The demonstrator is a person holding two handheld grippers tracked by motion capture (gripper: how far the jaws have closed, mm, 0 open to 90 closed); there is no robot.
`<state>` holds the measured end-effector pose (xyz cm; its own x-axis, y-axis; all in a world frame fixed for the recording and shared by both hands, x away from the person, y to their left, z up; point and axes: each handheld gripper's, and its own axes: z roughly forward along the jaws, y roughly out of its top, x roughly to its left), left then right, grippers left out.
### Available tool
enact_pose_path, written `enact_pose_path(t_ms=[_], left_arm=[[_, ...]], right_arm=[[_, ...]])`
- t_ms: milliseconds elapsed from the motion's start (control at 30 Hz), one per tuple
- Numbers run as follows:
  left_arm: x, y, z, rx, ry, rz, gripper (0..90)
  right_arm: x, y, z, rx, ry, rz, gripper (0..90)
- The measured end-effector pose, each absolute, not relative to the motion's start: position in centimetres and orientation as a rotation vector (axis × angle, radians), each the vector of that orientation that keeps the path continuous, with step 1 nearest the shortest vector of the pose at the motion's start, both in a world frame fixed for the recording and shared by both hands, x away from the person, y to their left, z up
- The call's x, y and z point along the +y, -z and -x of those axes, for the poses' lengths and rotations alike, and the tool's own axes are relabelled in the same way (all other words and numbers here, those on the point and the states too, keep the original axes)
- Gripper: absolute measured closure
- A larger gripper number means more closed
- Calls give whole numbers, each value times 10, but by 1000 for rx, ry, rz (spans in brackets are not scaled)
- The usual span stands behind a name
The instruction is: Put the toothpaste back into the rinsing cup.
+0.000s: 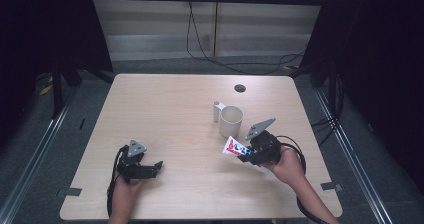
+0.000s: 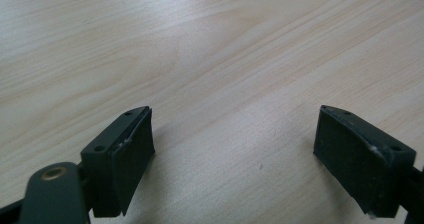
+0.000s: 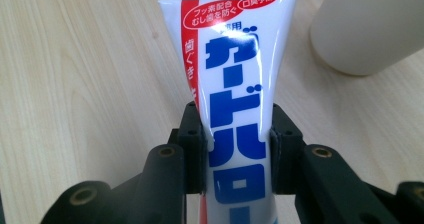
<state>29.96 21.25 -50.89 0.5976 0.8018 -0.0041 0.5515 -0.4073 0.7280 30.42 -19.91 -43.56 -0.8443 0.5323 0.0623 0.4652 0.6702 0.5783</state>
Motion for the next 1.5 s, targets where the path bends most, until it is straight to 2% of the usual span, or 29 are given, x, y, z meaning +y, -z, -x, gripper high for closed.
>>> enact_pose_path(t_ms=[167,1500], left_arm=[[213,509,-300,1066,-455,-2119,161],[212,509,-299,1063,-460,-2120,160]], right_arm=[[-209,426,-304,2678,-1059,-876,666],[-239,400,-310,2301,-1415,-1058,646]])
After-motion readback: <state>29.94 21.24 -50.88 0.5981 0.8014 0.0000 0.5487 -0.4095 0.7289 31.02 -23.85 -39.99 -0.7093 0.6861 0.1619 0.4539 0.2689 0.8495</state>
